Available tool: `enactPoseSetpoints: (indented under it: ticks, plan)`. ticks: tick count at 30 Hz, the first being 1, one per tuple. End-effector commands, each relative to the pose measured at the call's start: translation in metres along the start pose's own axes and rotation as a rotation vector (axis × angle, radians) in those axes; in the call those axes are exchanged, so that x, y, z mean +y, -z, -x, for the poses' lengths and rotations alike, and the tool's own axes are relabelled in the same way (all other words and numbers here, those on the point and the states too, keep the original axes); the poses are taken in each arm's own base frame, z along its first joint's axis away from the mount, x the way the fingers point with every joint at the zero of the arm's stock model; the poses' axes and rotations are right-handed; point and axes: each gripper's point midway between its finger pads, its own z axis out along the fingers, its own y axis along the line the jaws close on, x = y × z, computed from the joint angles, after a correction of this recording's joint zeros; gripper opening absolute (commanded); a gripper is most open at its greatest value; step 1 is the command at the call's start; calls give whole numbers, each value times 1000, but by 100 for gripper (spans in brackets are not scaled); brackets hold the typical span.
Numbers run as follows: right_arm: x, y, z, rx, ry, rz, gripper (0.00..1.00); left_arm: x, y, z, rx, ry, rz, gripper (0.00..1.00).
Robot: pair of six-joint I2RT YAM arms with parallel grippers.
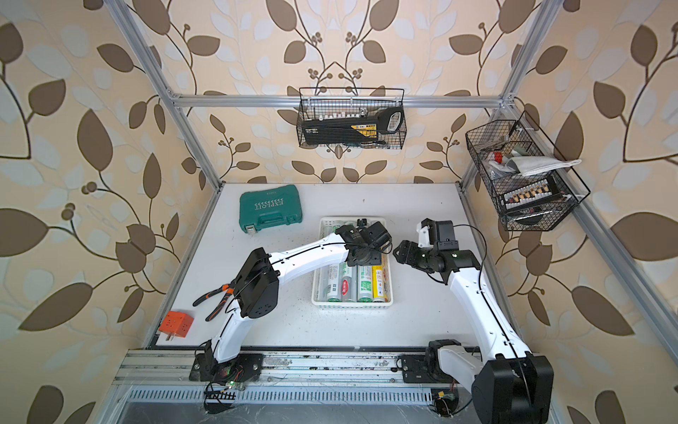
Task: Put the plastic wrap into the basket
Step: Place the plastic wrap in the basket.
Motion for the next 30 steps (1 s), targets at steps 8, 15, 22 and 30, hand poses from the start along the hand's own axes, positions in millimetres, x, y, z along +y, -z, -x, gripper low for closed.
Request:
enactPoseSetpoints:
  ticks: [8, 15, 22, 30]
  plan:
    - [-3, -3, -5, 15, 4, 2, 74, 1, 67, 38, -168, -105, -12, 72]
    - [-2, -2, -2, -4, 12, 5, 74, 28, 107, 65, -333, -155, 57, 83]
    - [-7, -1, 9, -58, 25, -28, 76, 88, 147, 98, -522, -176, 235, 99]
    - [-15, -6, 32, -174, 72, -76, 85, 192, 147, 117, -546, -72, 388, 99]
